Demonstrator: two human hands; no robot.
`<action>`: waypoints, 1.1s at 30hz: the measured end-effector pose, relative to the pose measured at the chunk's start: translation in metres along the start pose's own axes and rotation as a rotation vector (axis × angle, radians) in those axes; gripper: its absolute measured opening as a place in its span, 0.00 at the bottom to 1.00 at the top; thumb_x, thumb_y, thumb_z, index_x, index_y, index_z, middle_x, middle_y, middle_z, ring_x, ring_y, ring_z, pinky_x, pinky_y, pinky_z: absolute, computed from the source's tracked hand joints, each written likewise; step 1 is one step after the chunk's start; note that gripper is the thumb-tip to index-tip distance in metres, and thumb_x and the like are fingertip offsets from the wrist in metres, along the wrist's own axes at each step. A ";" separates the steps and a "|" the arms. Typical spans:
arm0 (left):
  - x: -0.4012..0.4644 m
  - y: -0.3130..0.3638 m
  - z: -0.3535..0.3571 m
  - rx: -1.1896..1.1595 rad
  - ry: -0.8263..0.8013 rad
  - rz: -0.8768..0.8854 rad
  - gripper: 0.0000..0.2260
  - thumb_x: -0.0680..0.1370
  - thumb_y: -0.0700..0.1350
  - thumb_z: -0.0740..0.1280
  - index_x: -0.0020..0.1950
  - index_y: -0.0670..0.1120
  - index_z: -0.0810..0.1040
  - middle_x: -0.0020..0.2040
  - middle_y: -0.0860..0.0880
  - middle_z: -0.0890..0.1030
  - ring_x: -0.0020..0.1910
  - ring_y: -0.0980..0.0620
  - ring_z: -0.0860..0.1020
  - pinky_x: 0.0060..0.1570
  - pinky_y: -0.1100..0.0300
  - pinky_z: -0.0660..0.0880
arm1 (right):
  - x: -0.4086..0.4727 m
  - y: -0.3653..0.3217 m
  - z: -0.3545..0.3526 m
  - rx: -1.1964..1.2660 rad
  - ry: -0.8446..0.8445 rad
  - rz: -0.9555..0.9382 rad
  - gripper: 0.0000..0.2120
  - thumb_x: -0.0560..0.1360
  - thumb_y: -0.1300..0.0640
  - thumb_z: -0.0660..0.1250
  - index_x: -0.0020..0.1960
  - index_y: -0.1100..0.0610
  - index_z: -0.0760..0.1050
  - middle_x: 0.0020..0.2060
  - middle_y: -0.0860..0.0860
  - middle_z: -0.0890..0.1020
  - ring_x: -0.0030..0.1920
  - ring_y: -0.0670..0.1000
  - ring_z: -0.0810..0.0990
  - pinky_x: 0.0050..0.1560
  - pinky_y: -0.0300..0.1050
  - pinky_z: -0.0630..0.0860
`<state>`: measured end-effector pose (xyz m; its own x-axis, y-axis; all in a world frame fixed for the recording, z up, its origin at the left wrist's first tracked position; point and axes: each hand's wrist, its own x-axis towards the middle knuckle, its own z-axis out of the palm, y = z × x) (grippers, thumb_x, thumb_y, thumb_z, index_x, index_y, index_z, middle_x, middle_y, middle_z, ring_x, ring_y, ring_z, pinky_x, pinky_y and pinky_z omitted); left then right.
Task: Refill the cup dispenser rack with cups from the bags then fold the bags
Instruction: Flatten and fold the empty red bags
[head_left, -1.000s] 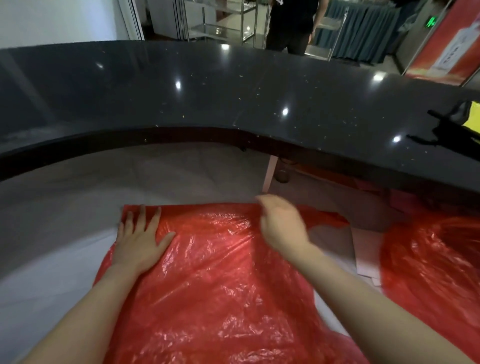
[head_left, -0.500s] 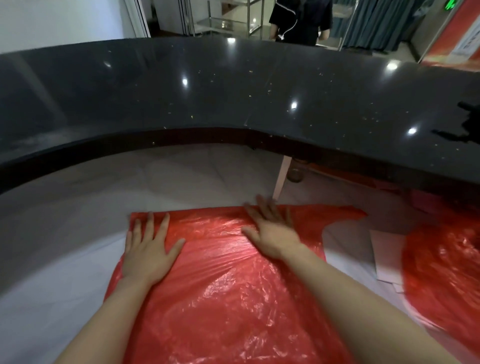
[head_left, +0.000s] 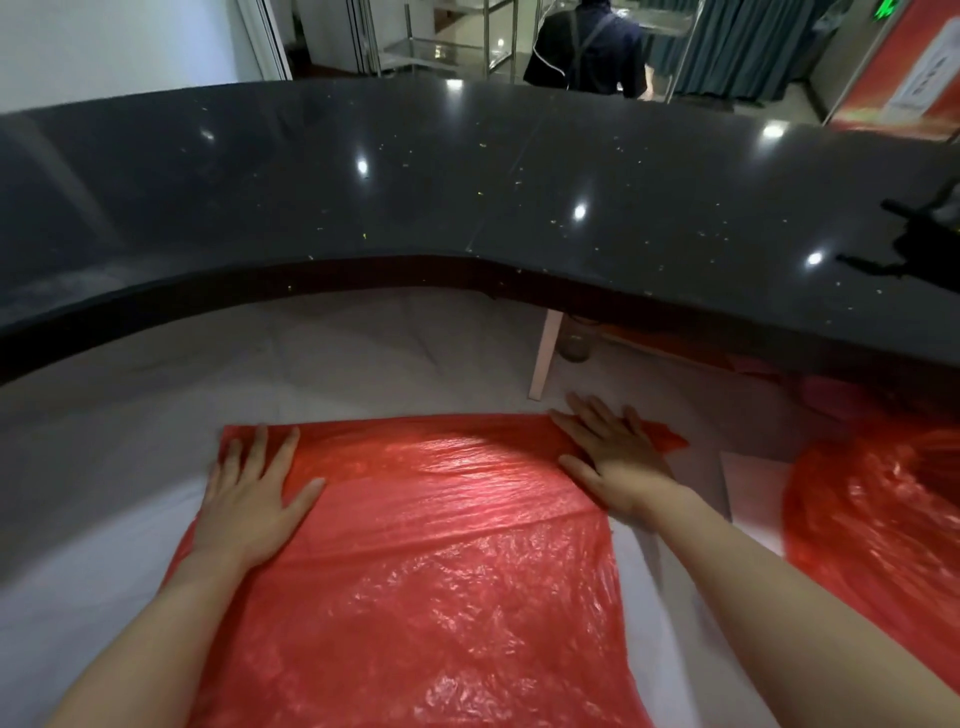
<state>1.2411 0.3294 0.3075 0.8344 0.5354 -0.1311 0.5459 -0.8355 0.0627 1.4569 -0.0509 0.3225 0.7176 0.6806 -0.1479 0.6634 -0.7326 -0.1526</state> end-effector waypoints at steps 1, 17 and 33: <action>-0.001 -0.002 -0.001 0.006 -0.005 0.000 0.35 0.74 0.71 0.43 0.78 0.57 0.47 0.79 0.46 0.46 0.77 0.41 0.45 0.74 0.47 0.44 | -0.002 0.002 -0.001 0.003 -0.004 0.021 0.29 0.78 0.35 0.45 0.77 0.37 0.43 0.77 0.41 0.41 0.76 0.44 0.36 0.75 0.52 0.35; -0.034 -0.003 -0.017 -0.067 -0.001 -0.124 0.33 0.78 0.65 0.47 0.78 0.52 0.42 0.78 0.41 0.42 0.77 0.40 0.42 0.74 0.46 0.40 | -0.020 -0.057 -0.035 0.243 0.108 -0.057 0.25 0.80 0.48 0.60 0.75 0.50 0.63 0.73 0.49 0.67 0.75 0.49 0.61 0.70 0.38 0.56; -0.153 0.030 0.013 -0.112 -0.108 -0.274 0.38 0.70 0.74 0.39 0.76 0.61 0.38 0.78 0.50 0.38 0.77 0.43 0.40 0.71 0.38 0.39 | -0.066 -0.153 0.043 -0.023 -0.086 -0.131 0.37 0.74 0.27 0.43 0.77 0.40 0.36 0.76 0.51 0.34 0.74 0.58 0.29 0.71 0.61 0.29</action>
<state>1.1290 0.2206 0.3162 0.6456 0.7171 -0.2624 0.7591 -0.6401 0.1185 1.2985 0.0167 0.3139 0.6048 0.7679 -0.2110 0.7554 -0.6371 -0.1535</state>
